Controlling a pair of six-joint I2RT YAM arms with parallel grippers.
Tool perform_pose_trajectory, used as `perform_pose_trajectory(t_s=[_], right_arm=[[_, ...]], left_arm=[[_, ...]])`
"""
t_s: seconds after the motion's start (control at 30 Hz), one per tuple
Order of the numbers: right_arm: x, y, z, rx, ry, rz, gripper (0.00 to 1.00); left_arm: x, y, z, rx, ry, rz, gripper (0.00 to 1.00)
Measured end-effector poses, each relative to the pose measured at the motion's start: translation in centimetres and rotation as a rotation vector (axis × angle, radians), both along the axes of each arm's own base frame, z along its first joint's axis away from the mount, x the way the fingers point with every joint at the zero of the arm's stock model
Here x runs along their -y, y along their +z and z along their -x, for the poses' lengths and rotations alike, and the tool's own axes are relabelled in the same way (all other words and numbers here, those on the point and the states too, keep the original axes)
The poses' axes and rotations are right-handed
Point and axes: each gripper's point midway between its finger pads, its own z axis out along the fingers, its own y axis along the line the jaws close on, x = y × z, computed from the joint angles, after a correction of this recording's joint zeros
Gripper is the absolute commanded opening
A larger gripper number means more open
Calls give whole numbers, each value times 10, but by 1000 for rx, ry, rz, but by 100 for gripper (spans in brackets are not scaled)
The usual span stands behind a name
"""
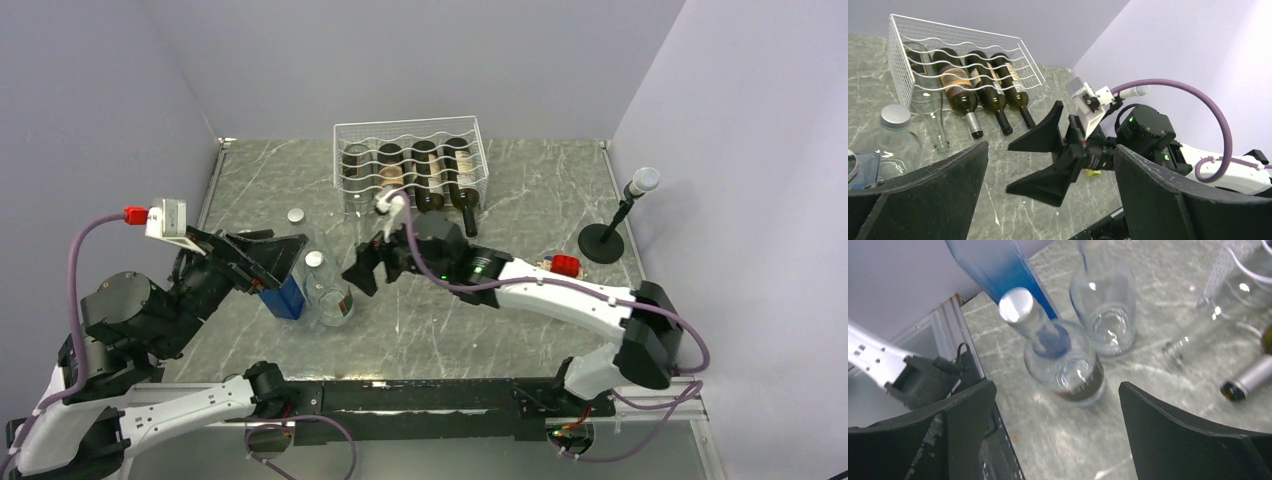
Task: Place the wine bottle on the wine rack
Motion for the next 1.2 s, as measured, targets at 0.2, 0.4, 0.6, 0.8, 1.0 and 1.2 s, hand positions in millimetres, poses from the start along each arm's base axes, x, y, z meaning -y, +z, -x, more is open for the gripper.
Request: perform_pose_trajectory(t_s=[0.2, 0.4, 0.6, 0.8, 1.0, 1.2], right_arm=[[-63, 8, 1, 103, 19, 38, 94], [-101, -9, -4, 158, -25, 130, 83], [-101, -41, -14, 173, -74, 254, 62], [-100, -51, -16, 170, -86, 292, 49], [-105, -51, -14, 170, -82, 294, 26], [-104, -51, -16, 167, -89, 302, 0]], left_arm=[[-6, 3, 1, -3, 13, -5, 99], [-14, 8, 7, 14, 6, 25, 99], [-16, 10, 10, 22, -6, 26, 99], [-14, 7, 10, 24, -16, 4, 99], [-14, 6, 10, 24, -16, -5, 99], [-15, 5, 10, 23, -16, -5, 99]])
